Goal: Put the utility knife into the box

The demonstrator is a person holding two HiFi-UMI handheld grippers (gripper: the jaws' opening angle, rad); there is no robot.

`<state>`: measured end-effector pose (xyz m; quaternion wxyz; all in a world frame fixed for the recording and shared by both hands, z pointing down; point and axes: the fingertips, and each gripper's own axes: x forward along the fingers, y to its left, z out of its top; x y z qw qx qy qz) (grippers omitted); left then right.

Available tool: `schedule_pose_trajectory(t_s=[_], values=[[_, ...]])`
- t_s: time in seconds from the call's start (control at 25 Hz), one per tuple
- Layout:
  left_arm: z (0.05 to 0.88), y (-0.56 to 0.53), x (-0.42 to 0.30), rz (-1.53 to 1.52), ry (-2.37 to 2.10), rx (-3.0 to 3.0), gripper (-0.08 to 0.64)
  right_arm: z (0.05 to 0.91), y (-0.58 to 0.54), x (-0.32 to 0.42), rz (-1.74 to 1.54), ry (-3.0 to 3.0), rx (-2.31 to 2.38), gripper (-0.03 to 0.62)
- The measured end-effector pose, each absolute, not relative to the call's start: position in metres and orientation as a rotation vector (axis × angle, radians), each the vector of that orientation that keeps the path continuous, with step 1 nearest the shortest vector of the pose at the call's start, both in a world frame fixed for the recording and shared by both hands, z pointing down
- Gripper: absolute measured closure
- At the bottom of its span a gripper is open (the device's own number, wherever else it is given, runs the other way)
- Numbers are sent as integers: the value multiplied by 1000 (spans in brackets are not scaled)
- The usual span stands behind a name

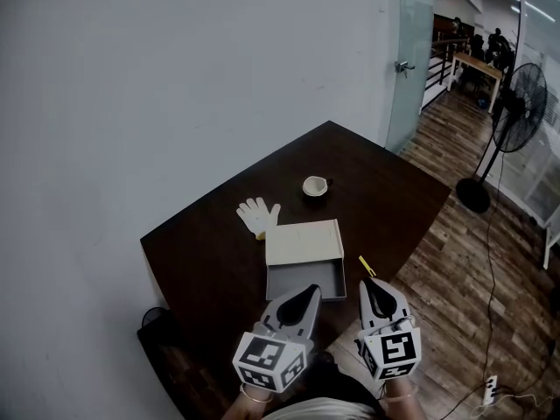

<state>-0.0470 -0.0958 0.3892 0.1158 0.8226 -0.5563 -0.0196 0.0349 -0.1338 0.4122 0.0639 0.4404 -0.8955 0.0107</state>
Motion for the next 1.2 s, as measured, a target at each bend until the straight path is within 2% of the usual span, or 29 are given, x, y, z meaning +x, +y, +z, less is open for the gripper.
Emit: schedule_pose_trajectory(t_s=[1.2], values=[[414,-179,-35,-5,-1637,2360,543,495,-242,46,18,-2563,1125,535]])
